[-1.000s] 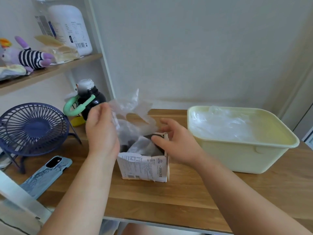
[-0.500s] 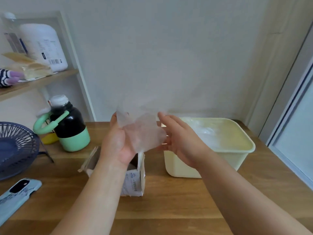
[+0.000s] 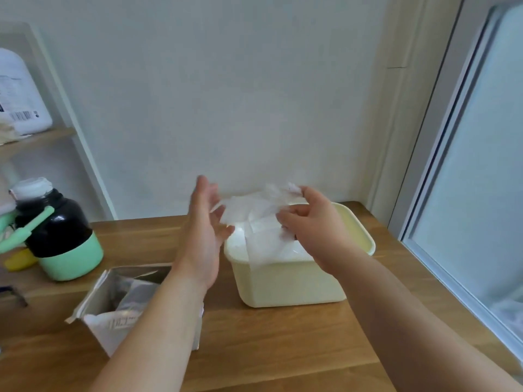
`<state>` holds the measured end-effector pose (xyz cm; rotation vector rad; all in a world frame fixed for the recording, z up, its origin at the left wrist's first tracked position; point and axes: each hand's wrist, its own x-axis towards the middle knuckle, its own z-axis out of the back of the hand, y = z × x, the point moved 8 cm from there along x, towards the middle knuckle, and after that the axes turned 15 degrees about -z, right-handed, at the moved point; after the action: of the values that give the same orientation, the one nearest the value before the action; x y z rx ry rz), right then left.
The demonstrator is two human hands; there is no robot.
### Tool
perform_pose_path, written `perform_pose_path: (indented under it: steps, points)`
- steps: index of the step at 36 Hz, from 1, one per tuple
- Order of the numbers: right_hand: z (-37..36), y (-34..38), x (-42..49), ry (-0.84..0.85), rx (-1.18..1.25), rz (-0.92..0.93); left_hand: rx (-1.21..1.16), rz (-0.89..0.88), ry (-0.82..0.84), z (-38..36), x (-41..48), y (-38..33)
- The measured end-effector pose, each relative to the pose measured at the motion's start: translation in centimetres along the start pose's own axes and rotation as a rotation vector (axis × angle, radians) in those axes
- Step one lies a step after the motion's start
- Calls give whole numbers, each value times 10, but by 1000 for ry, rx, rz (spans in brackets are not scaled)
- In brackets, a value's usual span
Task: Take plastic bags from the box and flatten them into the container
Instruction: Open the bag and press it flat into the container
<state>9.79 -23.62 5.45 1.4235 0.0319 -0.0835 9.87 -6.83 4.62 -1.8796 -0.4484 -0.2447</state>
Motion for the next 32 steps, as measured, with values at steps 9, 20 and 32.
perform_pose_path:
  steps: [9,20,32]
  points:
    - [14,0,6,32,10,-32,248,-1,20,-8,18,13]
    - [63,-35,36,-175,117,-253,272,191,-300,45,49,45]
    - [93,-48,55,-307,-321,-294,1095,-371,754,-73,37,19]
